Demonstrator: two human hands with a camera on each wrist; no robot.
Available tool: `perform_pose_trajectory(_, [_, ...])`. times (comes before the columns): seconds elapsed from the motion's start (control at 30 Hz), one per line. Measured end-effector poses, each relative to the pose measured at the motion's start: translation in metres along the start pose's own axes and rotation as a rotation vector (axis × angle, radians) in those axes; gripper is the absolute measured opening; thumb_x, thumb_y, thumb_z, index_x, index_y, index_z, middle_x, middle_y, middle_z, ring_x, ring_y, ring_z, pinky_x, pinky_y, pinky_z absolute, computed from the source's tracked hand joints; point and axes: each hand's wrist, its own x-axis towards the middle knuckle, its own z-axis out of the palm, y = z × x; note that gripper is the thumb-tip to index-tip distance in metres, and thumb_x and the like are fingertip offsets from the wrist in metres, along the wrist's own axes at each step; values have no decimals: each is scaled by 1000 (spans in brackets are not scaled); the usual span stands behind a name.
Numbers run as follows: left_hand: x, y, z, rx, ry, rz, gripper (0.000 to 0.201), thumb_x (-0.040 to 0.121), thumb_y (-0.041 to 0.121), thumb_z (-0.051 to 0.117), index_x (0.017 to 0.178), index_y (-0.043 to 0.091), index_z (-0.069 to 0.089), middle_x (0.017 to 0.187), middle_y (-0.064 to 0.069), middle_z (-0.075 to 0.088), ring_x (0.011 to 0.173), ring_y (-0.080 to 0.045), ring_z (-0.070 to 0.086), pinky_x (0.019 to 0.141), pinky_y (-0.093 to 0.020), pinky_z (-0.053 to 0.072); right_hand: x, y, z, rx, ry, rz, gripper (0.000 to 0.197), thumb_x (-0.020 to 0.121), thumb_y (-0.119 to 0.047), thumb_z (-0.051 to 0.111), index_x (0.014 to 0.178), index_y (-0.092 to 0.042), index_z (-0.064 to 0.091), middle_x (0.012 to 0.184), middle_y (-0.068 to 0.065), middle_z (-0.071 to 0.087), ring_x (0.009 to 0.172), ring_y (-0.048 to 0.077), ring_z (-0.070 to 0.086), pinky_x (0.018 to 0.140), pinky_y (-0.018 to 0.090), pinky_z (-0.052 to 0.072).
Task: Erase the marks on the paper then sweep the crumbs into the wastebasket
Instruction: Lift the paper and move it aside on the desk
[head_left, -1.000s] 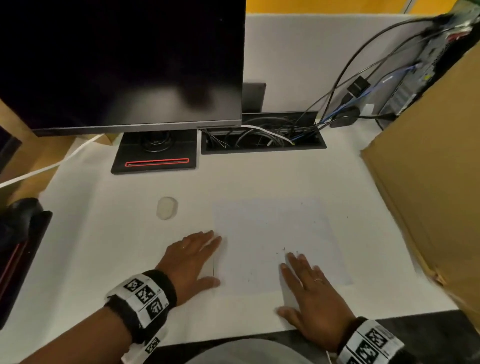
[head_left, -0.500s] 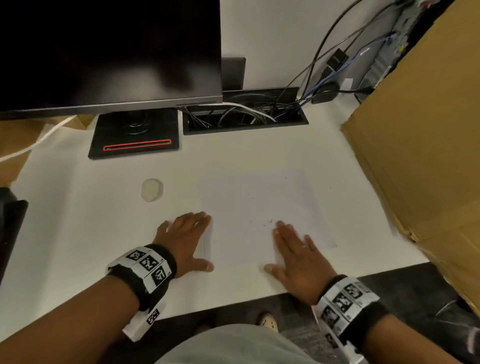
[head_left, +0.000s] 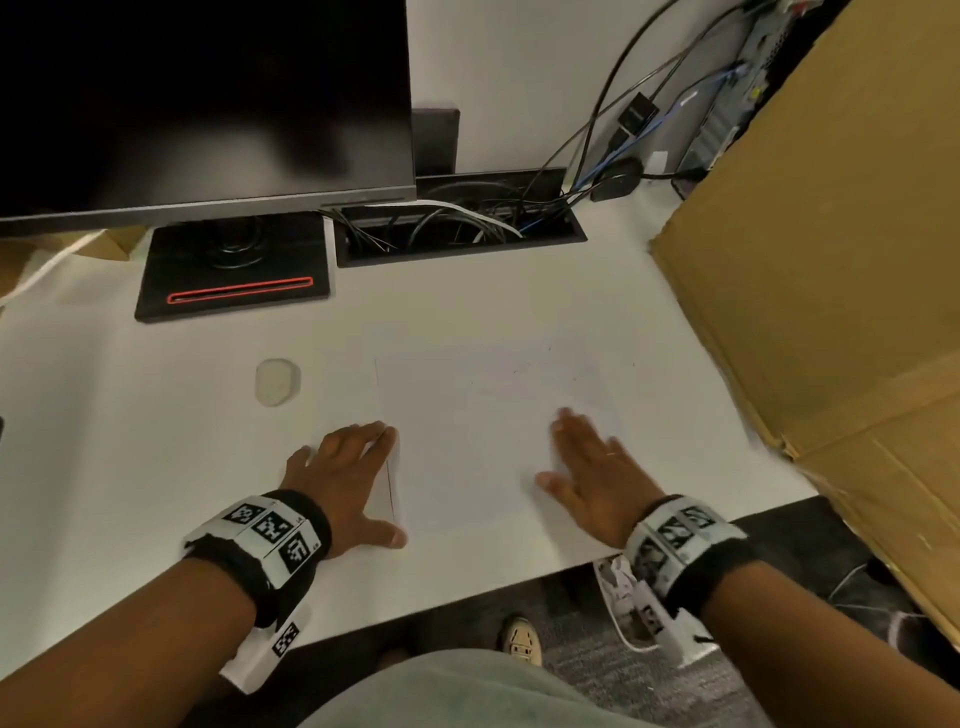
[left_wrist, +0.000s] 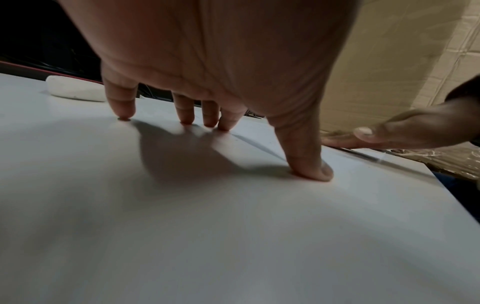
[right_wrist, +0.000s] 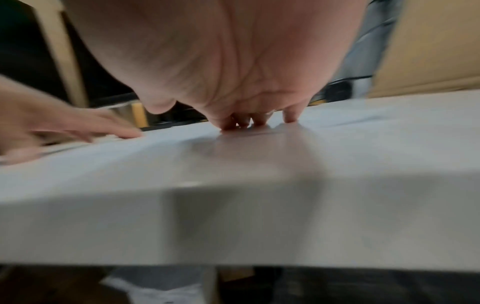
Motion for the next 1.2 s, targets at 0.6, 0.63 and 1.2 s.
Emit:
perform_pose_trajectory(0.6, [1, -2, 0, -22, -12, -12, 107, 74, 75, 49, 147, 32, -17, 155, 12, -14, 143, -14, -8, 115, -50, 8, -13, -5, -3, -32, -13, 89, 89, 83, -68, -3, 153, -13, -14, 159, 3, -24, 149, 18, -14, 121, 38, -2])
perform_pose_trajectory(0.63, [2, -2, 0, -22, -13, -14, 108, 74, 76, 49, 147, 32, -17, 155, 12, -15, 143, -15, -8, 115, -50, 8, -9, -20, -2, 4, -11, 13, 83, 90, -65, 4, 153, -14, -15, 159, 3, -23, 148, 17, -15, 121, 38, -3])
perform_pose_trajectory(1.2, [2, -5, 0, -26, -17, -24, 113, 71, 78, 50, 147, 31, -19, 155, 10, -18, 144, -17, -9, 115, -51, 8, 17, -76, -8, -22, -97, -201, 82, 90, -67, 3, 153, -17, -10, 160, -2, -20, 148, 13, -15, 121, 38, -4])
